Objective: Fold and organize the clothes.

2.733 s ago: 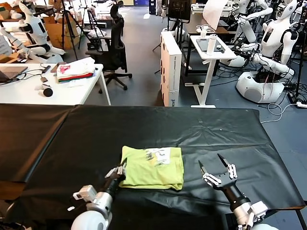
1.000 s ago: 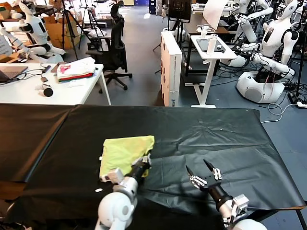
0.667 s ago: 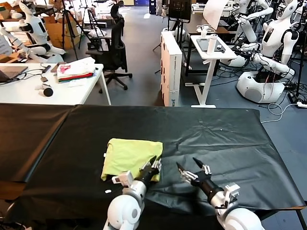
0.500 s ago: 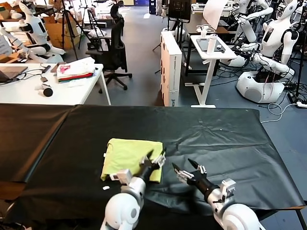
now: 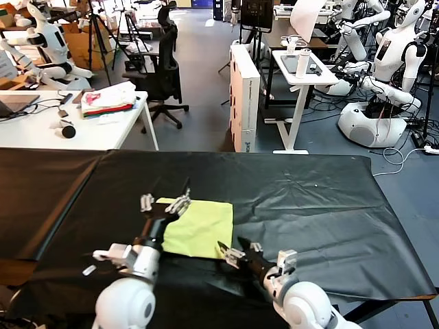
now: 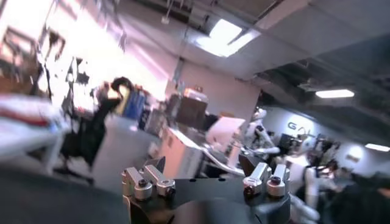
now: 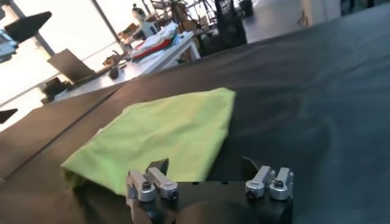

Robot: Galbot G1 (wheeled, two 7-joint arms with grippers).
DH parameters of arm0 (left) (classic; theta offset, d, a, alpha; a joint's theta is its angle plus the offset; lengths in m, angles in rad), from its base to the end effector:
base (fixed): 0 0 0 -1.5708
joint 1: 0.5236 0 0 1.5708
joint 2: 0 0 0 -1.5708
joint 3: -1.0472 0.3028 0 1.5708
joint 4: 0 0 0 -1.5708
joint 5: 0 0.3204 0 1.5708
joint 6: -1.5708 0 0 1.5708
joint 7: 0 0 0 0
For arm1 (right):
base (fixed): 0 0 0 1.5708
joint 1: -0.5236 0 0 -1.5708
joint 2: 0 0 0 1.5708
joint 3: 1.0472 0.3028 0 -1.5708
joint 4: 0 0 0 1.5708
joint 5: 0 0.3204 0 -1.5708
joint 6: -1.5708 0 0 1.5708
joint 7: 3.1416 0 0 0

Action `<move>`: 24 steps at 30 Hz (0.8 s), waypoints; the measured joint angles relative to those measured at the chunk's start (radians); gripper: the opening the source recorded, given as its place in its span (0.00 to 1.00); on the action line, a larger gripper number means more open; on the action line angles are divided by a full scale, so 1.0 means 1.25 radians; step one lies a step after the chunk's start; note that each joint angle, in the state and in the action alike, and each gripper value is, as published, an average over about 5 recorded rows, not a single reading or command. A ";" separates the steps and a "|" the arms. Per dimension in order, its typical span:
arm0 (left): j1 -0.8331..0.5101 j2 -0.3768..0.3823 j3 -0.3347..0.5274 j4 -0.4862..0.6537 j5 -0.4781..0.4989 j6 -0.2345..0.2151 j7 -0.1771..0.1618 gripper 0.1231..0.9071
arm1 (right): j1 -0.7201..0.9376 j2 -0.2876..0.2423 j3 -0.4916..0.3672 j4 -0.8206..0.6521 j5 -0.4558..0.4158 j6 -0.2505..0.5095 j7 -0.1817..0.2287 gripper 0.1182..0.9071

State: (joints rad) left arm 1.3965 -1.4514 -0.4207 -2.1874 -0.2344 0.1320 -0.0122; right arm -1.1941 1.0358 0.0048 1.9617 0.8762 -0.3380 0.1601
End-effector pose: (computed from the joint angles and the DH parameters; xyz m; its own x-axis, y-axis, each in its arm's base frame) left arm 0.2033 -0.0127 -0.2016 -0.9788 0.1642 -0.1225 0.1820 0.9716 -0.1515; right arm 0.2208 0.0342 -0.2655 -0.7349 -0.5574 0.3864 -0.3945 0.8148 0.4249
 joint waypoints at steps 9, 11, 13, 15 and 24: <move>0.029 0.053 -0.048 -0.017 -0.004 -0.010 -0.006 1.00 | 0.004 0.010 -0.002 -0.024 0.004 0.010 0.005 0.12; 0.032 0.061 -0.058 -0.019 -0.008 -0.011 -0.008 1.00 | -0.005 0.006 0.008 -0.018 0.005 0.008 0.014 0.04; 0.033 0.070 -0.070 -0.019 -0.014 -0.011 -0.011 1.00 | -0.018 -0.001 0.025 -0.007 0.002 0.000 0.028 0.03; 0.033 0.080 -0.082 -0.016 -0.020 -0.012 -0.014 1.00 | -0.032 -0.012 0.047 0.005 -0.004 -0.012 0.042 0.03; 0.026 0.094 -0.098 0.012 -0.028 -0.021 -0.022 1.00 | -0.070 -0.069 0.145 0.021 -0.041 -0.037 0.044 0.03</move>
State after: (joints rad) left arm 1.4286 -1.3344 -0.5434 -2.1719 -0.2695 0.1063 -0.0395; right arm -1.2812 0.9497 0.1864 1.9884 0.8246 -0.3848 0.2155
